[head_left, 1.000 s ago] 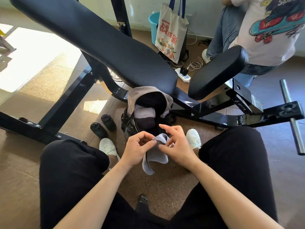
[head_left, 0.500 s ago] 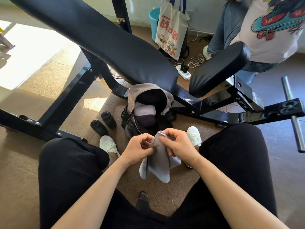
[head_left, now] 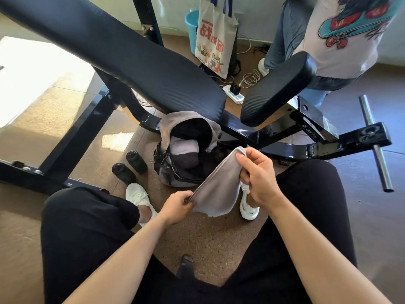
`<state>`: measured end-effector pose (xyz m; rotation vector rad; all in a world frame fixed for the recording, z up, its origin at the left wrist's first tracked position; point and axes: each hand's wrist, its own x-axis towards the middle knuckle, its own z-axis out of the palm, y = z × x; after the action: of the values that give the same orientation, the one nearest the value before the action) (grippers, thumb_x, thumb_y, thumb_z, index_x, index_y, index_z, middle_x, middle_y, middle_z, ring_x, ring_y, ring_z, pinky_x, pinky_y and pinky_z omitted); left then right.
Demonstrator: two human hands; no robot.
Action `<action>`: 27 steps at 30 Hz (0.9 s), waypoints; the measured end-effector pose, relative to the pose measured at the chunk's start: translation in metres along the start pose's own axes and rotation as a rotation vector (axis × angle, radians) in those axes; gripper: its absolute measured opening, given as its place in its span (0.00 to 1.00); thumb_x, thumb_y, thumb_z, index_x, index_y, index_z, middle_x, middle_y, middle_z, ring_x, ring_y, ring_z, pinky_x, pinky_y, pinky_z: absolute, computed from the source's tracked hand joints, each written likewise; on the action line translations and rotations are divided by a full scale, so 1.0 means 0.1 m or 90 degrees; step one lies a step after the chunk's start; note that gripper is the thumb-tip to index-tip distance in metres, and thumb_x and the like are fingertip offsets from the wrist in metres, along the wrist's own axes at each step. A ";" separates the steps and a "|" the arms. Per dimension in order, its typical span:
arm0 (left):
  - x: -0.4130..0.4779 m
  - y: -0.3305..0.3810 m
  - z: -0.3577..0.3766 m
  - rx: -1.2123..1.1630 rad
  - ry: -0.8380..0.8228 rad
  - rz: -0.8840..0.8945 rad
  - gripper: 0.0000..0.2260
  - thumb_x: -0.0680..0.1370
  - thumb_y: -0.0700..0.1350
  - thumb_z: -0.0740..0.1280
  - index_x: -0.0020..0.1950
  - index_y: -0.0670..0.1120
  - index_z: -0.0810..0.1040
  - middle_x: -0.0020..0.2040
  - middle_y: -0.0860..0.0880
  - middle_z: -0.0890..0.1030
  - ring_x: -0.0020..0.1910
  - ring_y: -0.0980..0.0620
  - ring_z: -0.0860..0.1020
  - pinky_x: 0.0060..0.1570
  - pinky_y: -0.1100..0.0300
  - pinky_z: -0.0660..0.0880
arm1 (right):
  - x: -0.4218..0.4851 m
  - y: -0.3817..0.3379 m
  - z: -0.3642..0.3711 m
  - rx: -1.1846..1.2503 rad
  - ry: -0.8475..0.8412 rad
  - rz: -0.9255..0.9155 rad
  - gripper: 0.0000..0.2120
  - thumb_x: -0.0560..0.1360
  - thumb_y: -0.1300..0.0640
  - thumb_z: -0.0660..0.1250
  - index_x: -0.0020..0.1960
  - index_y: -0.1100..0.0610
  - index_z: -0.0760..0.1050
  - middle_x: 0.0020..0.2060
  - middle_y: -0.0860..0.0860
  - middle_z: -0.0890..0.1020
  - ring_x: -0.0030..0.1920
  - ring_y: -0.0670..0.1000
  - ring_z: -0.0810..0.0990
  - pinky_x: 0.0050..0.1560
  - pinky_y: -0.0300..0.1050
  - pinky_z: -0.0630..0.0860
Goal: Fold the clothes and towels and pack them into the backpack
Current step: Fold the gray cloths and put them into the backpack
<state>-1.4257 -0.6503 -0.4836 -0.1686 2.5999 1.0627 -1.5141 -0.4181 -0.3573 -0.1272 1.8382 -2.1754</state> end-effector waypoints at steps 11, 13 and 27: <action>-0.06 0.02 -0.44 -0.303 0.387 -0.183 0.07 0.84 0.45 0.65 0.52 0.48 0.84 0.45 0.51 0.82 0.45 0.53 0.78 0.42 0.59 0.71 | 0.33 0.16 -0.40 -0.282 0.241 -0.046 0.03 0.79 0.55 0.71 0.46 0.50 0.82 0.35 0.46 0.80 0.36 0.46 0.77 0.42 0.44 0.76; -0.11 0.15 -0.54 -0.338 0.473 -0.190 0.08 0.84 0.45 0.64 0.54 0.45 0.82 0.47 0.49 0.81 0.45 0.55 0.76 0.41 0.64 0.70 | 0.35 0.21 -0.42 -0.350 0.241 -0.044 0.03 0.79 0.54 0.71 0.46 0.48 0.81 0.38 0.46 0.82 0.40 0.47 0.79 0.47 0.46 0.77; -0.25 0.32 -0.72 -0.359 0.577 -0.185 0.12 0.84 0.46 0.64 0.61 0.40 0.81 0.55 0.44 0.82 0.53 0.52 0.76 0.51 0.63 0.71 | 0.39 0.40 -0.38 -0.329 0.169 0.073 0.09 0.81 0.56 0.68 0.41 0.53 0.80 0.37 0.50 0.81 0.41 0.48 0.76 0.46 0.49 0.73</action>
<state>-1.4283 -0.6782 -0.4055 -1.3953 2.7077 1.8826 -1.5539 -0.3987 -0.4074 0.1656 2.4558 -1.6598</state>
